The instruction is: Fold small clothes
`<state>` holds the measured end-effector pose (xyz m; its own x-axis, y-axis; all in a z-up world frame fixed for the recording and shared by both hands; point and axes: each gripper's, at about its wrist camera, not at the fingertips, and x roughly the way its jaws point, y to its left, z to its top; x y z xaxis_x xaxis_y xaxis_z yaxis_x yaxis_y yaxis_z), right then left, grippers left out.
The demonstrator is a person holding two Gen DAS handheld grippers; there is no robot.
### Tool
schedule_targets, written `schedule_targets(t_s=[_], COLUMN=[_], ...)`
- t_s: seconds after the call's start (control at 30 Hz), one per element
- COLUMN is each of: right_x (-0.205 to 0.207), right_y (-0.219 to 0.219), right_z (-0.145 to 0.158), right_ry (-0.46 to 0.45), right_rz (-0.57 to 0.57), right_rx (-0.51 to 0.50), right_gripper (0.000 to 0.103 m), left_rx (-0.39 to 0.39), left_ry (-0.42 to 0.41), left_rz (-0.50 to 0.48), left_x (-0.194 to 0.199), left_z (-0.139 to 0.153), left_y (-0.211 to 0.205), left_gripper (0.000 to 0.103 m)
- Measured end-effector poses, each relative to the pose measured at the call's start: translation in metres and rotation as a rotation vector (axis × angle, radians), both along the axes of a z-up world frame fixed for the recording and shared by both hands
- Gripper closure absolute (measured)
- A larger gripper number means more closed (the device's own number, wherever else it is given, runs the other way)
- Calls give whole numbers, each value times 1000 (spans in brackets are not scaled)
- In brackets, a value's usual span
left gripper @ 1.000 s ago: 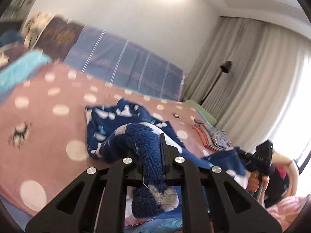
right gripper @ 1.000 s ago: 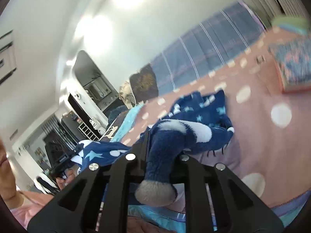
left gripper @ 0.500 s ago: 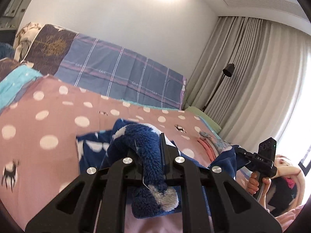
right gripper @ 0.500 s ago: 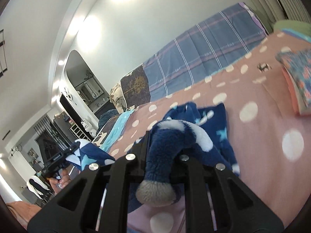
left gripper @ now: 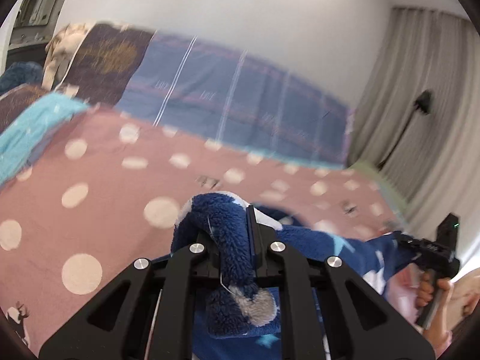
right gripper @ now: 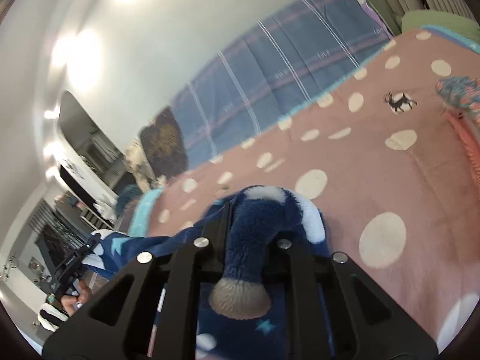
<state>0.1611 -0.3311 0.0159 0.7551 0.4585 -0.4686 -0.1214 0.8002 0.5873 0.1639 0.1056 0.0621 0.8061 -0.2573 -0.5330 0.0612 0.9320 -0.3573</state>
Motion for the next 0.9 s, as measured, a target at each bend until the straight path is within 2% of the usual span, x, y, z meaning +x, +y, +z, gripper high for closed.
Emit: schedule_targets(t_s=[0.13, 0.17, 0.27, 0.4, 0.43, 0.47, 0.5, 0.53, 0.67, 0.77, 0.9], right_x=[41, 46, 44, 38, 35, 30, 24, 17, 0, 1, 12], right_y=[5, 6, 5, 2, 2, 2, 3, 5, 19, 32, 49], right_z=[-62, -77, -92, -84, -82, -78, -74, -71, -62, -63, -69], right_ry=[162, 194, 200, 190, 187, 180, 168, 157, 128, 142, 187], right_rz=[-13, -17, -3, 10, 13, 23, 36, 53, 139, 162, 203], right_rx=[-31, -40, -28, -38, -40, -39, -39, -44, -104, -155, -141], right_gripper=[89, 89, 87, 83, 77, 64, 58, 52, 43, 42, 42], left_rx=[33, 19, -38, -35, -34, -37, -43, -53, -105, -151, -176], left_ry=[195, 227, 196, 176, 168, 154, 146, 142, 168, 206, 276], left_rz=[42, 36, 21, -21, -32, -47, -59, -71, -110, -144, -141], left_x=[37, 39, 33, 22, 15, 6, 1, -3, -13, -9, 9], left_z=[-79, -96, -94, -79, -75, -70, -67, -65, -68, -74, -86], left_y=[4, 6, 16, 19, 18, 19, 17, 16, 14, 10, 4], left_gripper=[89, 87, 85, 72, 69, 61, 57, 56, 56, 56, 57])
